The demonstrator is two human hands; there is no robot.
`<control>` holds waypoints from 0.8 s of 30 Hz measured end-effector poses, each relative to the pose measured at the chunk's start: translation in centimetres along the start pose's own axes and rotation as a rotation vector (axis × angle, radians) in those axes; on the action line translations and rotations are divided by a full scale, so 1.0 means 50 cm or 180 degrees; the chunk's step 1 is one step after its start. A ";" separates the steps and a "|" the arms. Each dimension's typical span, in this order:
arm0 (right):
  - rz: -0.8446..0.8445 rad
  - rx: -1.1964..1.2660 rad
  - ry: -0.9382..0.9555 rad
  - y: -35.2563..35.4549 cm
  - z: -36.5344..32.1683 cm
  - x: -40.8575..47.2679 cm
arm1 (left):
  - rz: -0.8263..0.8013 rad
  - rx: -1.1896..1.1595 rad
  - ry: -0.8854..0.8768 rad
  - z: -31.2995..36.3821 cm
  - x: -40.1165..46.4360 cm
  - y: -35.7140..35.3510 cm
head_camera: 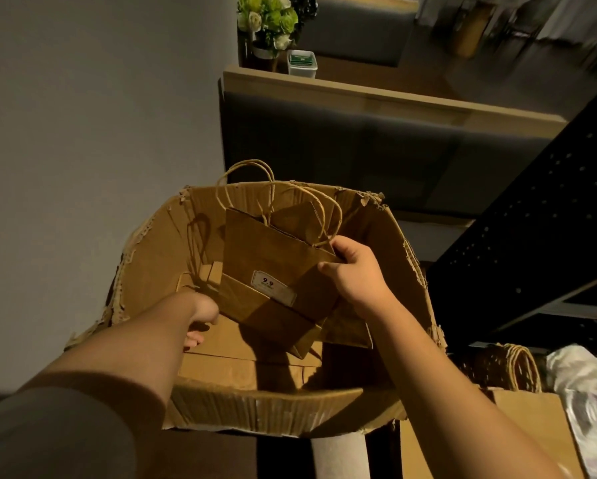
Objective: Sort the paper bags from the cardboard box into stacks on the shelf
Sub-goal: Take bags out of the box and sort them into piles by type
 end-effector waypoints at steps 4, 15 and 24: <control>0.0248 0.0117 -0.0006 0.016 0.009 0.008 | -0.0144 0.0147 -0.0013 -0.001 -0.012 0.006; 0.0386 0.0629 -0.0038 0.093 -0.008 -0.013 | 0.0528 0.0459 -0.0581 0.053 -0.048 0.046; -0.0119 0.0800 0.0480 0.162 -0.112 -0.044 | 0.2085 0.1319 -0.1351 0.140 -0.179 0.159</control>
Point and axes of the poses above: each hand's wrist, its own x-axis towards the middle knuckle, its own y-axis out of the back of the hand, z = x × y, the point moved 4 cm from there along x, towards the middle knuckle, and after that the axes turned 6 degrees about x, right-handed, at the moved point
